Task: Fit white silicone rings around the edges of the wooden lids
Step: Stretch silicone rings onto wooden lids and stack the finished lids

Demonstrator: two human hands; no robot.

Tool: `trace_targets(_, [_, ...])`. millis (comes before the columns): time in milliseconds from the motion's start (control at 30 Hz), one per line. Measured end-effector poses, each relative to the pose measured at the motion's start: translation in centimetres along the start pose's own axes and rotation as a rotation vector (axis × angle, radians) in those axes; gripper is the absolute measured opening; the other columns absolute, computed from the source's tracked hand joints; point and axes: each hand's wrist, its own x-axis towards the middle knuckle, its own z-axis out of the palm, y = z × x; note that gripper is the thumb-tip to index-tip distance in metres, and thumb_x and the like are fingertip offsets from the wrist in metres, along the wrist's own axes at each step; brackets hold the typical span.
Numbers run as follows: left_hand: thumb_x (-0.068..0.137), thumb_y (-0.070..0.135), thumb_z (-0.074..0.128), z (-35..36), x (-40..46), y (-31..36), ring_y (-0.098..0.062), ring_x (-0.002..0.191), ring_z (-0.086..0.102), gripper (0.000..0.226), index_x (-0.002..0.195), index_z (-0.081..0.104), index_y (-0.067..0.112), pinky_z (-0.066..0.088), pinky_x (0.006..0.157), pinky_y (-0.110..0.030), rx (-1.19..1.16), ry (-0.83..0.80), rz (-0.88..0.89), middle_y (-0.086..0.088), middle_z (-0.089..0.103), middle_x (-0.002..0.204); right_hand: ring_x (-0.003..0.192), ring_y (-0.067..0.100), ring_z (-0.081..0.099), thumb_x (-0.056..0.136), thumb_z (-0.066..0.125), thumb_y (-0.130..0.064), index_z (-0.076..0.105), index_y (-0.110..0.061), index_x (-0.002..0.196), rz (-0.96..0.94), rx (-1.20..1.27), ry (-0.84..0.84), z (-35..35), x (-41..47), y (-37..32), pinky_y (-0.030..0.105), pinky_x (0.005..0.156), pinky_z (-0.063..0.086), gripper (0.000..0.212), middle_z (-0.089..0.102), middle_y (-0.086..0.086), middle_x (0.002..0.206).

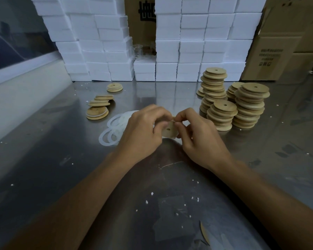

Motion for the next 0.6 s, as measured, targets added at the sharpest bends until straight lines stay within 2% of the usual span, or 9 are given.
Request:
trace_targets(133, [0.087,0.017,0.07,-0.09,-0.05,-0.08,-0.011,0.08,0.063,0.01,0.088,0.06,0.02,0.054,0.07,-0.036,0.008,-0.036,-0.075,0.006,0.067,0.088,0.061,0.012,0.053,0.098,0.054,-0.017,0.053,-0.014,0.102,0.001,-0.037,0.018,0.37,-0.07,-0.04,0.04,0.055,0.047,0.005,0.059,-0.005,0.079])
trace_targets(233, [0.083,0.024,0.076,-0.35,0.07,-0.25,-0.008,0.079,0.067,0.022,0.076,0.056,0.031,0.057,0.066,-0.032,-0.056,-0.028,-0.18,0.008,0.069,0.084,0.061,0.005,0.051,0.098,0.054,-0.019,0.053,-0.017,0.101,0.009,-0.037,0.028,0.36,-0.15,0.02,0.032,0.056,0.042,0.004,0.055,-0.011,0.078])
trace_targets(300, [0.081,0.029,0.077,-0.39,0.11,-0.27,-0.004,0.076,0.067,0.029,0.07,0.052,0.036,0.053,0.061,-0.024,-0.068,-0.046,-0.234,0.012,0.068,0.081,0.062,0.002,0.051,0.099,0.053,-0.021,0.053,-0.018,0.102,0.018,-0.032,0.017,0.36,-0.16,0.0,0.03,0.056,0.04,0.005,0.055,-0.012,0.078])
trace_targets(400, [0.081,0.033,0.077,-0.49,0.14,-0.33,0.0,0.072,0.065,0.029,0.067,0.052,0.034,0.047,0.056,-0.016,-0.063,-0.063,-0.265,0.016,0.066,0.076,0.063,0.004,0.055,0.099,0.052,-0.023,0.053,-0.018,0.103,0.041,-0.013,0.002,0.35,-0.23,-0.07,0.031,0.056,0.044,0.006,0.059,-0.01,0.079])
trace_targets(533, [0.084,0.034,0.074,-0.41,0.12,-0.54,-0.001,0.074,0.063,0.026,0.07,0.052,0.029,0.049,0.057,-0.018,-0.057,-0.098,-0.256,0.014,0.064,0.075,0.063,0.006,0.058,0.099,0.052,-0.024,0.053,-0.02,0.104,0.062,0.003,-0.01,0.28,-0.26,-0.03,0.034,0.056,0.048,0.006,0.062,-0.008,0.079])
trace_targets(600, [0.085,0.034,0.073,-0.33,0.05,-0.45,0.001,0.076,0.062,0.027,0.07,0.05,0.031,0.044,0.056,-0.011,-0.052,-0.104,-0.247,0.015,0.062,0.073,0.062,0.006,0.059,0.099,0.052,-0.024,0.053,-0.02,0.104,0.07,0.009,-0.014,0.3,-0.19,0.02,0.033,0.054,0.048,0.007,0.063,-0.007,0.079])
